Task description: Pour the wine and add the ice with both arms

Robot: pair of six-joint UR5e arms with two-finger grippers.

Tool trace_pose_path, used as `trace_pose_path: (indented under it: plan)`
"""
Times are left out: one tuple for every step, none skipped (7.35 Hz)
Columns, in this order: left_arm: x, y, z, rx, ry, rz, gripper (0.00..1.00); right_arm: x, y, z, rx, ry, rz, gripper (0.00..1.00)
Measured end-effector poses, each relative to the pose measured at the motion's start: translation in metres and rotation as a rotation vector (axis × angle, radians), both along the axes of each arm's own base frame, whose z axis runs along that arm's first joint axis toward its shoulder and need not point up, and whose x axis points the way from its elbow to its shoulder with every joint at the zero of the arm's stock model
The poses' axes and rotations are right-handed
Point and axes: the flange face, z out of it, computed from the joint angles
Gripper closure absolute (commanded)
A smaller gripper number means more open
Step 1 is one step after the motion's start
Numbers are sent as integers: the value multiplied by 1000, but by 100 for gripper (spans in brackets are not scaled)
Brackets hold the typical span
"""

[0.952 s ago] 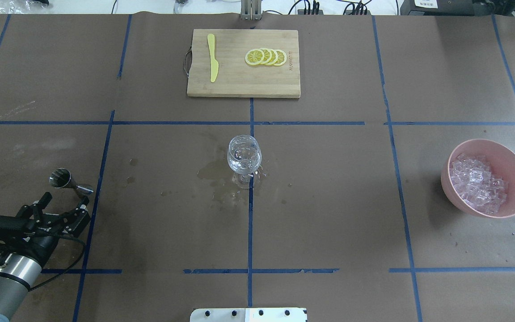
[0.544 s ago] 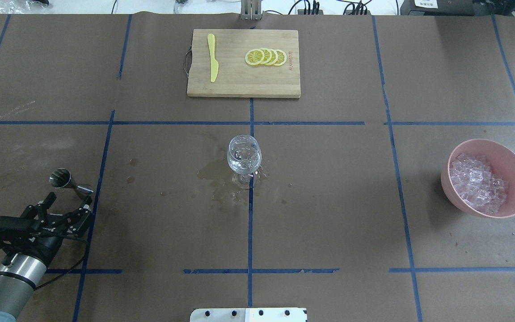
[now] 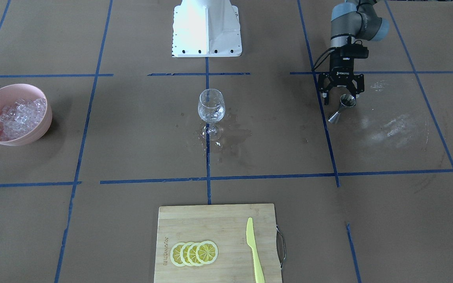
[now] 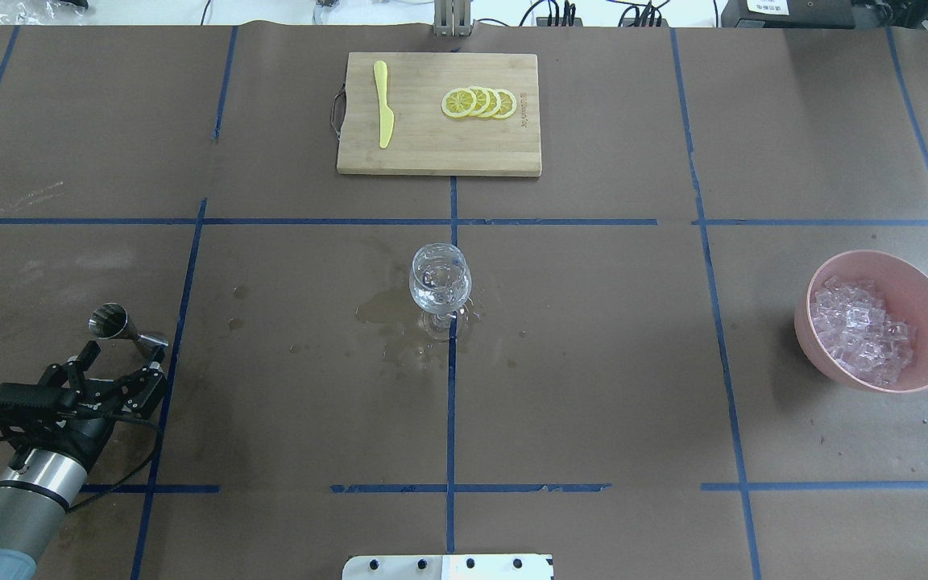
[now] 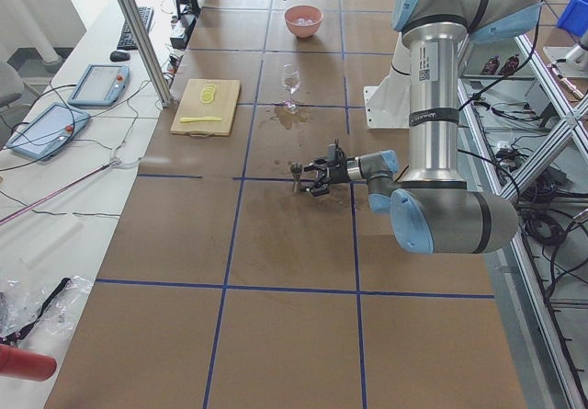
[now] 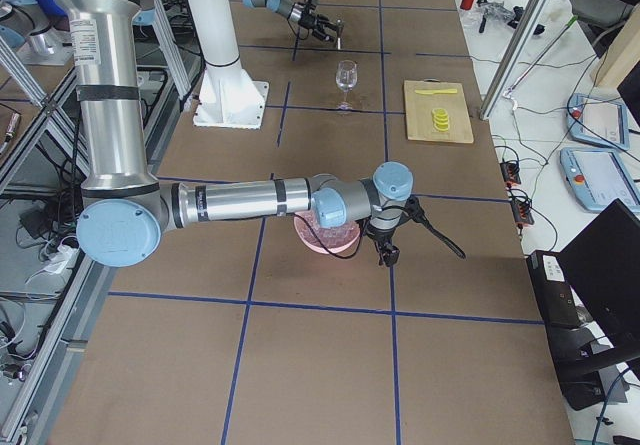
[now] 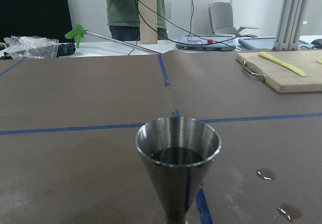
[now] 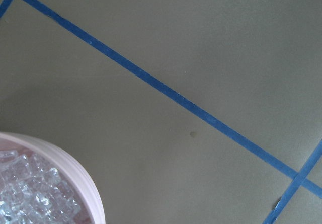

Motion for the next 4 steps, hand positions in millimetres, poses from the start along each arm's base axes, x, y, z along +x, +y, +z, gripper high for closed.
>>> trace_pose_path:
  plan:
    - [1,-5,3,-2,-5,-8,5,0,0,-1,1,0,0,0]
    - [5,-9,4,-3,-6,-16,6,0,-1,-1,3,-1,0,0]
    - [8,-12,5,-3,-7,-22,20,0,-1,-2,6,-2,0,0]
    - [9,-13,6,-4,-8,-22,32,0,-1,-2,8,-2,0,0]
